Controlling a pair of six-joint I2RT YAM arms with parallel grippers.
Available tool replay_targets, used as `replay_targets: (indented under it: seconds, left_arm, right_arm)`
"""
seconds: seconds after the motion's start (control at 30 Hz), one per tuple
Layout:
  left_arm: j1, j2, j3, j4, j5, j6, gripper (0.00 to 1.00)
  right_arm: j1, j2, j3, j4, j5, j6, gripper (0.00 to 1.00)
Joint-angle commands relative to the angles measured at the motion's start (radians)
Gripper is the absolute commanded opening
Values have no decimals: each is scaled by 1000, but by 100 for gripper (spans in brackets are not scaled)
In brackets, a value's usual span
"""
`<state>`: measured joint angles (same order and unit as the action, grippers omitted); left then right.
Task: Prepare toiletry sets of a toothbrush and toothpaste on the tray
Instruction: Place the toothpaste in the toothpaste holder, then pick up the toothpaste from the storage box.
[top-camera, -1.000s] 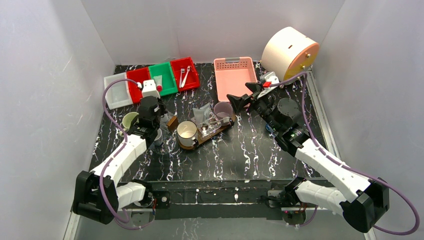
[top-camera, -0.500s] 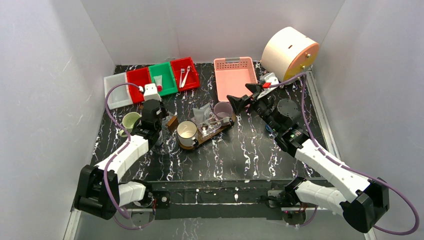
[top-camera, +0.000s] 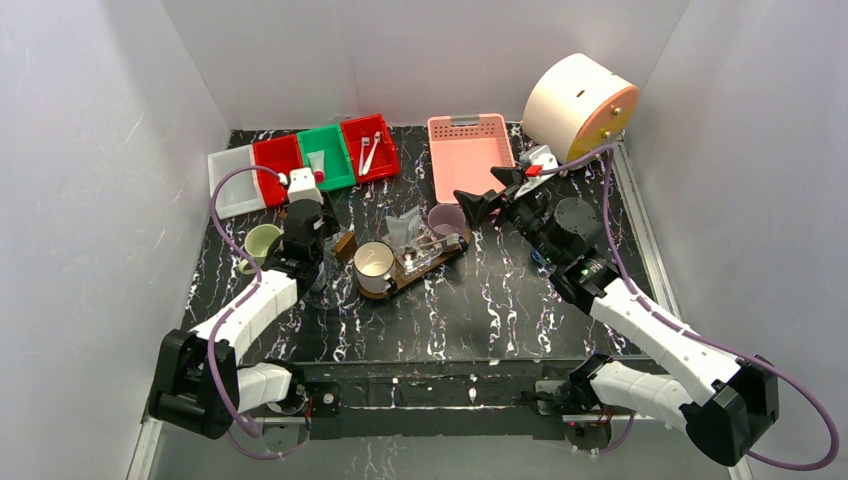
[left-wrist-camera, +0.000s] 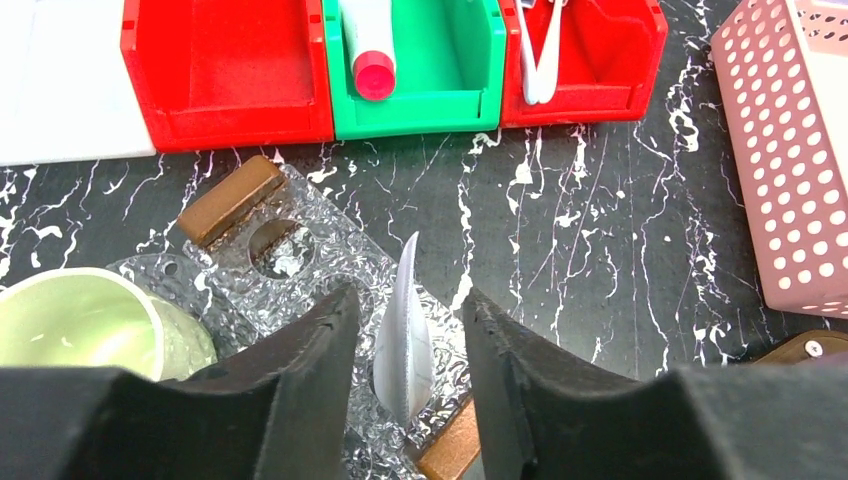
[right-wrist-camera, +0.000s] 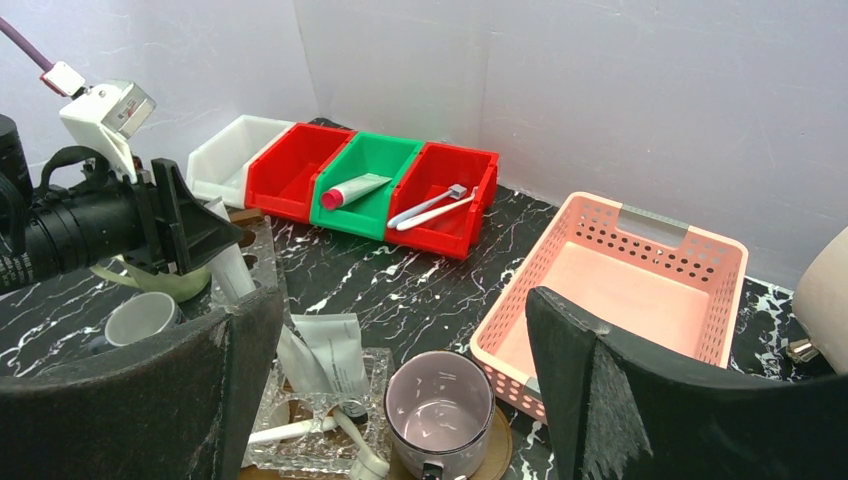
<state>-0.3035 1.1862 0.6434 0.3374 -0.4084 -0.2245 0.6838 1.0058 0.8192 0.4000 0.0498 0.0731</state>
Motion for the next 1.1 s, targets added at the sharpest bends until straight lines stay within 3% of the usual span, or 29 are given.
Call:
replay_targets:
  seconds: [0.0,0.27,0.4,0.7,1.07]
  left_arm:
    - [-5,-37,40,-36,-35,-7,45]
    - [-1,-21,231,-255,-72,70,64]
    - [19,48,365,-375,-49,94,66]
    - [111,338,666,-555,59,83,66]
    - [184,659,925,-575,123,31,55]
  right_arm:
    - [1,-29,3,53,10,-15,99]
    - [2,-18,12,35,9,-16,99]
    - [2,-16,11,35,18,-17,99]
    - [3,-16,6,32,38,-26,99]
    - [3,2,3,31,44,-32,99]
